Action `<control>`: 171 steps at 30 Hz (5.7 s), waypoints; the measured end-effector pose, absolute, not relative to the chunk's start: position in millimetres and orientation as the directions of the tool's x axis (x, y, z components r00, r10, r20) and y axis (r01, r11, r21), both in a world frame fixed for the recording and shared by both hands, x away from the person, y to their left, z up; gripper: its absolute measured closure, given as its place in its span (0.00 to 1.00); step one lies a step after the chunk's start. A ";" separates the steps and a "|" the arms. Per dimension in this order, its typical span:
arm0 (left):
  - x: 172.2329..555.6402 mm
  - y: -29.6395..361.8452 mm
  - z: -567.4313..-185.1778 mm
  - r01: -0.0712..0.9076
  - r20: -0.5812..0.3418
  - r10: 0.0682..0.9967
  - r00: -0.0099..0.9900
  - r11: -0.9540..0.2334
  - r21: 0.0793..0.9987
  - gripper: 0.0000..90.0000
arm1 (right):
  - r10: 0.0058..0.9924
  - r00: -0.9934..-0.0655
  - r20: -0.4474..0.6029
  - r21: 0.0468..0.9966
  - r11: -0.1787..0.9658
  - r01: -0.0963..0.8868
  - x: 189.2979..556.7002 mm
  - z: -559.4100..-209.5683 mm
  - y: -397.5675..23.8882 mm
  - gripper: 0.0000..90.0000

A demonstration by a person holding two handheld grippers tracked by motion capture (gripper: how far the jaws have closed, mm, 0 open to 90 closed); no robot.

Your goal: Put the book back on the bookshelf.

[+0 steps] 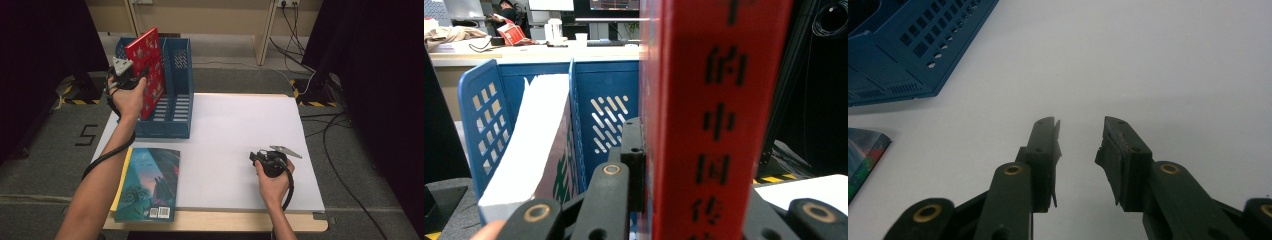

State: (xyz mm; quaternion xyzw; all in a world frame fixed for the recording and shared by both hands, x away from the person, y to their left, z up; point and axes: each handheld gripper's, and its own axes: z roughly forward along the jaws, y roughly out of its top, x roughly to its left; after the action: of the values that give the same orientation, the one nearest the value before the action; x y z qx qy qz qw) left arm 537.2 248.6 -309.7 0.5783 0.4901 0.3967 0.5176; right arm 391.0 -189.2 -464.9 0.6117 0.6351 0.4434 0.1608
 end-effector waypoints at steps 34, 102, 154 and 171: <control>567.1 238.5 -328.7 0.163 -0.046 0.980 0.193 0.014 0.987 0.88 | 0.918 -0.204 0.340 0.762 -0.142 0.632 391.6 -465.8 -189.9 0.74; 590.4 227.5 -382.5 0.233 -0.043 0.987 0.153 0.006 0.972 0.88 | 0.914 -0.220 0.340 0.754 -0.126 0.645 392.3 -469.0 -185.2 0.74; 524.3 239.8 -382.7 0.239 0.007 0.976 0.216 -0.060 0.969 0.78 | 0.911 -0.239 0.337 0.752 -0.108 0.650 389.1 -469.8 -177.3 0.73; 531.5 232.2 -381.4 0.276 0.002 0.987 0.159 -0.046 0.960 0.88 | 0.909 -0.243 0.339 0.746 -0.102 0.658 389.9 -471.1 -176.1 0.72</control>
State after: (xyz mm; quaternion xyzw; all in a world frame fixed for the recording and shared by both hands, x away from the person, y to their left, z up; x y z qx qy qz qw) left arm 531.5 232.2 -381.4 0.6091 0.5183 0.3898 0.4564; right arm 389.9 -176.1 -471.1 0.5984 0.6545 0.4394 0.1429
